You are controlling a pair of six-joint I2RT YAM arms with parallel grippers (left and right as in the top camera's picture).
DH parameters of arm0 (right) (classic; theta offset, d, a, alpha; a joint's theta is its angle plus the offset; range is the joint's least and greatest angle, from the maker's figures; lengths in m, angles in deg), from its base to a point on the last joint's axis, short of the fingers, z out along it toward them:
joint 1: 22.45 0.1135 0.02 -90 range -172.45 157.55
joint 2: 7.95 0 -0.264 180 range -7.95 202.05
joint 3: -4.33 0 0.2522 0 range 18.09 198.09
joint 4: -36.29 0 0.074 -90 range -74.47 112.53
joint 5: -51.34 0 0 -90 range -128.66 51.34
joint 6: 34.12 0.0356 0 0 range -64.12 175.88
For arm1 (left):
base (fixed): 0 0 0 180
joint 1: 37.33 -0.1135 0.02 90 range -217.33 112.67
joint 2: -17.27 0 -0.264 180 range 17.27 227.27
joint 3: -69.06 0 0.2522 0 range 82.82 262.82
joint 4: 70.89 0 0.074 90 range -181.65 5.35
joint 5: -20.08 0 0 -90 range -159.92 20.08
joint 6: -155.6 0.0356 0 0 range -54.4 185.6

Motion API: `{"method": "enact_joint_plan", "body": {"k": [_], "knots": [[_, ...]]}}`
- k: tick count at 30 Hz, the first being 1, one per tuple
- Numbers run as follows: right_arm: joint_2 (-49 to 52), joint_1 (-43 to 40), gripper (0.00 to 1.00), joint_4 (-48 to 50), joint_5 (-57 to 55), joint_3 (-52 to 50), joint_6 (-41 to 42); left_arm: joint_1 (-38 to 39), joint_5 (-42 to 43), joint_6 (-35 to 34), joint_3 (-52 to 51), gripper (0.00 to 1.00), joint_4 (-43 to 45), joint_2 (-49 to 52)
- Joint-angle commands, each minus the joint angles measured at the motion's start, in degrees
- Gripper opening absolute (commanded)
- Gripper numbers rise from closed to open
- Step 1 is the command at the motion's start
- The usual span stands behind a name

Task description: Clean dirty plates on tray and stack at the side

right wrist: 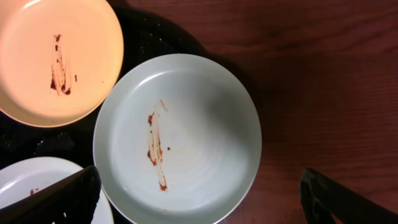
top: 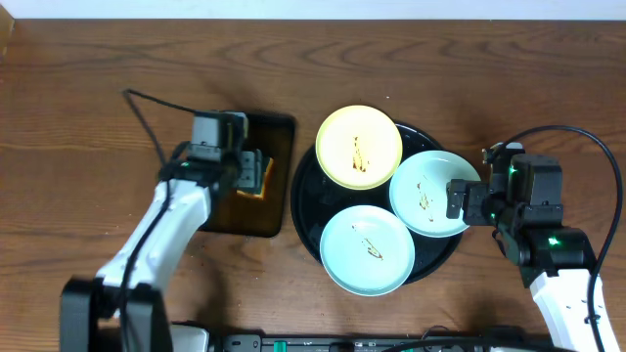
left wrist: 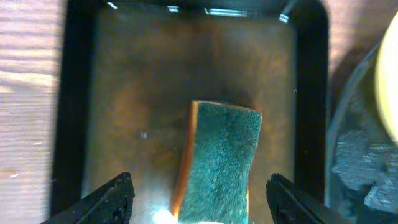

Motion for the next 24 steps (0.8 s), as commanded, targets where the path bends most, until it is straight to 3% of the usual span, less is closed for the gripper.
{"method": "enact_joint_plan", "body": {"k": [1, 9, 12, 14, 17, 24], "knots": [[0.0, -0.6, 0.99, 0.0, -0.4, 1.3, 0.9, 1.3, -1.7, 1.2, 1.4, 0.69, 0.8, 4.0], [0.0, -0.6, 0.99, 0.1, -0.4, 1.3, 0.9, 3.7, -1.7, 1.1, 1.4, 0.68, 1.0, 10.6], [0.0, -0.6, 0.99, 0.0, -0.3, 1.3, 0.9, 3.7, -1.7, 1.1, 1.4, 0.57, 1.0, 11.3], [0.0, -0.6, 0.99, 0.0, -0.4, 1.3, 0.9, 3.7, -1.8, 1.1, 1.4, 0.44, 1.0, 11.3], [0.0, -0.6, 0.99, 0.0, -0.3, 1.3, 0.9, 3.7, -1.8, 1.1, 1.4, 0.37, 1.3, 11.1], [0.0, -0.6, 0.97, -0.4, -0.6, 1.3, 0.9, 3.7, -1.7, 1.1, 1.4, 0.09, 1.5, 9.4]]}}
